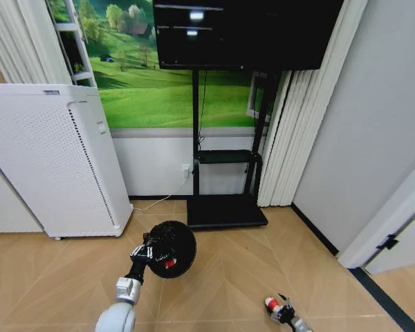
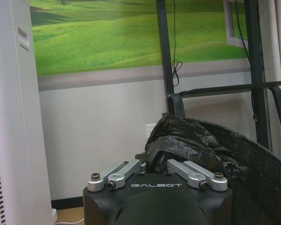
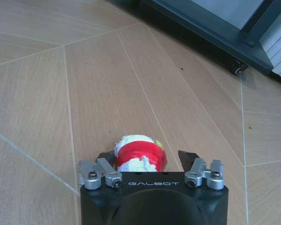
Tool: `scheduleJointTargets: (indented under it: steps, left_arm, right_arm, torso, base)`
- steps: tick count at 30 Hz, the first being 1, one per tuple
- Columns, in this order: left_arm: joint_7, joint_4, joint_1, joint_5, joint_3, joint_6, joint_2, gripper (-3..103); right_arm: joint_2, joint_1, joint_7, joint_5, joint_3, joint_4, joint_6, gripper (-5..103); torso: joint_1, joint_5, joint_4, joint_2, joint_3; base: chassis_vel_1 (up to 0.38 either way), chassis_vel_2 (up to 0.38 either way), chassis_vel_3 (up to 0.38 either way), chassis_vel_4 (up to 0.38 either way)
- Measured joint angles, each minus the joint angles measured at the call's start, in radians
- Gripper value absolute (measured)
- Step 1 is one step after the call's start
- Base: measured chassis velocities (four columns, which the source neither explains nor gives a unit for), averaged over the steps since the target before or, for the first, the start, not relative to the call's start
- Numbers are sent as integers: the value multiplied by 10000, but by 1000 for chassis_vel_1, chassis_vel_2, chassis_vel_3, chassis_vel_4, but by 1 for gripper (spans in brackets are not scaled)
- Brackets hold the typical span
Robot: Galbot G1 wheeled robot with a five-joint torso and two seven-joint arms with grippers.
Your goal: Pick up the trash bin and place the garbage on the floor into it.
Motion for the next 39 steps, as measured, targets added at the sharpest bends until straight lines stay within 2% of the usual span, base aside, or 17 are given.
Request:
scheduleJointTargets:
  steps: [2,3,5,8,12,14,26,29,30,32,33,37,39]
  left_arm:
    - [0,22,-1,2,28,-10,-11,7]
    - [0,22,-1,2,28,-10,-11,7]
    - [1,43,0,9,50,-20,-16,7]
    - [0,50,5,14,63,-28,-21,7]
    - [1,53,23,25,74,-58,-29,7]
    - [1,53,23,27,75,-61,-28,7]
    - [1,49,-17,45,212,-76,-50,7]
    - [3,58,-64,89,316,-89,-39,7]
    - [3,58,-64,89,316,-89,-39,7]
    - [2,70,-127,124,425,-93,-79,7]
    - [2,70,-127,124,425,-93,-79,7]
    - [3,70,-237,205,632,-81,-101,7]
    - [3,66,-259,201,682,-52,-101,7]
  right_arm:
    - [-7,-47,9,-46,41,-29,52,65]
    - [-7,-47,9,-46,41,-29,52,65]
    - [-7,-82,24,-74,77,-22,72,54]
    - [-7,-104,24,-78,90,-3,81,48]
    - [-24,-136,24,-52,163,106,103,32]
    - [-62,-159,33,27,195,218,106,29]
    - [-774,-1081,200,1144,621,2418,-256,28]
    - [-1100,-1760,314,1820,864,3998,-501,28]
    - [-1100,-1760,314,1820,864,3998,-501,28]
    - [-1290,-2312,422,2270,1097,5475,-608,28]
    - [-1290,-2312,422,2270,1097,5475,-608,28]
    - [-1391,-3076,534,2860,1380,7630,-748,28]
    - [-1397,-3220,534,2991,1431,8080,-750,28]
  torso:
    - [0,1,-1,0,0]
    - [0,1,-1,0,0]
    - [0,0,0,1,0]
    - [0,1,0,0,0]
    - [0,2,0,0,0]
    - [1,1,0,0,0]
    - [0,1,0,0,0]
    - [0,0,-3,0,0]
    - [0,0,-3,0,0]
    - [0,-1,2,0,0]
    - [0,-1,2,0,0]
    - [0,0,0,0,-1]
    - [0,-1,0,0,-1]
  base:
    - [0,0,0,0]
    - [0,0,0,0]
    - [0,0,0,0]
    - [0,0,0,0]
    - [0,0,0,0]
    - [0,0,0,0]
    - [0,0,0,0]
    - [0,0,0,0]
    - [0,0,0,0]
    - [0,0,0,0]
    - [0,0,0,0]
    - [0,0,0,0]
    - [0,0,0,0]
